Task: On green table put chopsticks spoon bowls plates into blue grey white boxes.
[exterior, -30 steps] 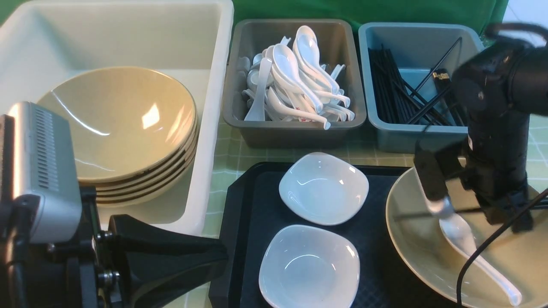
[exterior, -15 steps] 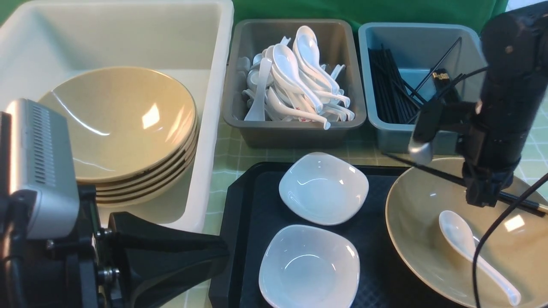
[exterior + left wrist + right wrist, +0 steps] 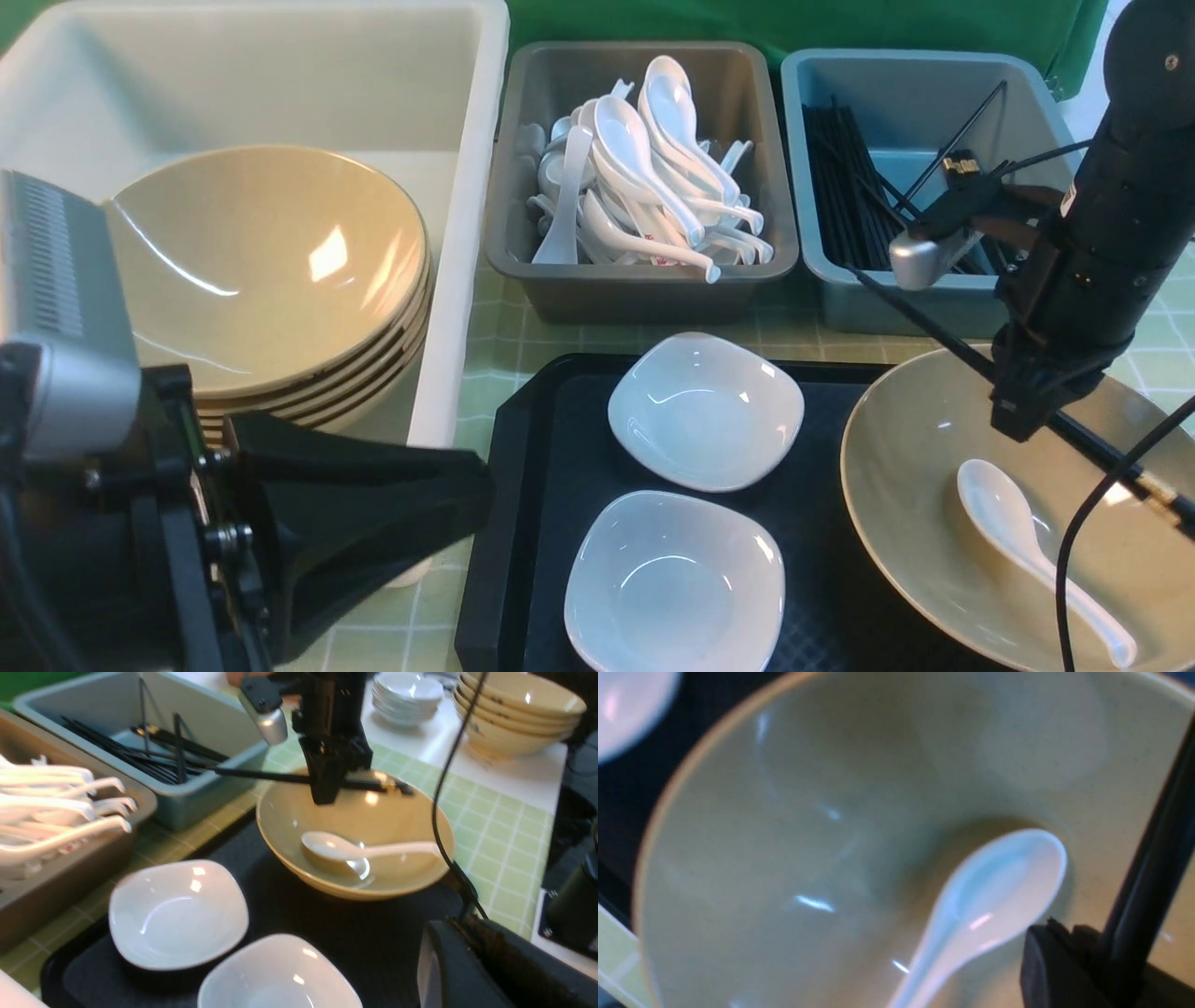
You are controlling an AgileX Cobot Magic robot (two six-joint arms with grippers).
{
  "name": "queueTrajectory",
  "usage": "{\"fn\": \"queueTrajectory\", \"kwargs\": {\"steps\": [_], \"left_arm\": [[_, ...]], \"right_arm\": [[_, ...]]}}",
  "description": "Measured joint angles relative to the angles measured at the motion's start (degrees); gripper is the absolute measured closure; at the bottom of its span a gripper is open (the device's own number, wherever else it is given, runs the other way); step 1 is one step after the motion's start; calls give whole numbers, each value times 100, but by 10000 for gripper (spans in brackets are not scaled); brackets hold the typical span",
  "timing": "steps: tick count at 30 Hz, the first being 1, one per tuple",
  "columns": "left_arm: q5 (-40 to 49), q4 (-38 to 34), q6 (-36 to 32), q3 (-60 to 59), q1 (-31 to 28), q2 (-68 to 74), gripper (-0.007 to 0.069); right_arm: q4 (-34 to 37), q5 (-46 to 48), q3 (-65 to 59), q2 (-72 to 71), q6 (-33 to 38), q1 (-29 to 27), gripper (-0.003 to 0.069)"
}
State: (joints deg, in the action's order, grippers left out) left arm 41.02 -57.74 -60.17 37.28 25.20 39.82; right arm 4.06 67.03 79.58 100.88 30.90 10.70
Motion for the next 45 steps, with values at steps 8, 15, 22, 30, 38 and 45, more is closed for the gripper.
{"fn": "queueTrajectory", "kwargs": {"steps": [8,15,22,30,38,45], "left_arm": [[-115,-56,0,0,0,0,626],[-178,-81,-6,0,0,0,626],[30,-611,-209,0,0,434,626],[616,-1247,-906,37,424,1510,626],[519,-1317,-1079,724,1180,2308,626],[303,-1333,-1089,978,1251,2757,626]], "right_arm": [[122,0,256,-93,-841,0,620],[209,0,728,-80,-1111,-107,620],[695,0,1680,430,-1283,-619,620],[887,0,3156,1404,-1362,-686,620],[1833,0,5006,2654,-1456,-996,620],[2771,-41,5724,3559,-1464,-1601,620]]}}
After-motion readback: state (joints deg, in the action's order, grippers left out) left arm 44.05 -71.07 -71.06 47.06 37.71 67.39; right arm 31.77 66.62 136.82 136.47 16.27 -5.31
